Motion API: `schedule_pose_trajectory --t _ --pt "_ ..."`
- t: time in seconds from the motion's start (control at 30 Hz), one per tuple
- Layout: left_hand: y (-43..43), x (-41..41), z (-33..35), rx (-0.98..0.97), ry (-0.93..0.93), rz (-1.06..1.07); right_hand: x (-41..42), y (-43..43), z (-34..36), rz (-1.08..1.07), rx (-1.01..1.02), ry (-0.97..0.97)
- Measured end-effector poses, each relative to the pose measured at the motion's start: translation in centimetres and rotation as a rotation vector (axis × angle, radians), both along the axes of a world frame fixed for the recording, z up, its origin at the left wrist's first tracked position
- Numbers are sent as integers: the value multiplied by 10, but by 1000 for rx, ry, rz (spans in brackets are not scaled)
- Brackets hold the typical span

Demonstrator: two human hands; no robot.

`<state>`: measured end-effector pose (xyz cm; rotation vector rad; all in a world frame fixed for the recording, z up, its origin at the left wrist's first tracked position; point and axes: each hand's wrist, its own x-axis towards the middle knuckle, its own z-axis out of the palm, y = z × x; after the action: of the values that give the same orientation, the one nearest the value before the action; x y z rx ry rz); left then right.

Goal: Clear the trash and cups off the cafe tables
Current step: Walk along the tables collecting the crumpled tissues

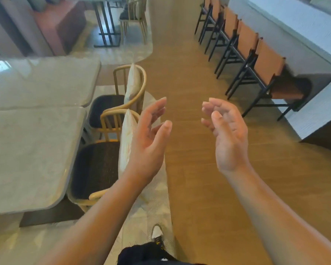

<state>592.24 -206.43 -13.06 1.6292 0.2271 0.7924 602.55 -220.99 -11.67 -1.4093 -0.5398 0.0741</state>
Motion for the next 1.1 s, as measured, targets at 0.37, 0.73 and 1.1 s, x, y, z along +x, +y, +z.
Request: schedule_pose_trajectory --t 0.37,0.73,1.1 --pt "94 209 12 26 29 -58 202 94 -1 -38 10 -17" --pt "163 481 26 18 -55 24 487 173 -2 34 -5 -82" --pt "294 702 37 -21 -58 154 729 321 9 174 36 -82"
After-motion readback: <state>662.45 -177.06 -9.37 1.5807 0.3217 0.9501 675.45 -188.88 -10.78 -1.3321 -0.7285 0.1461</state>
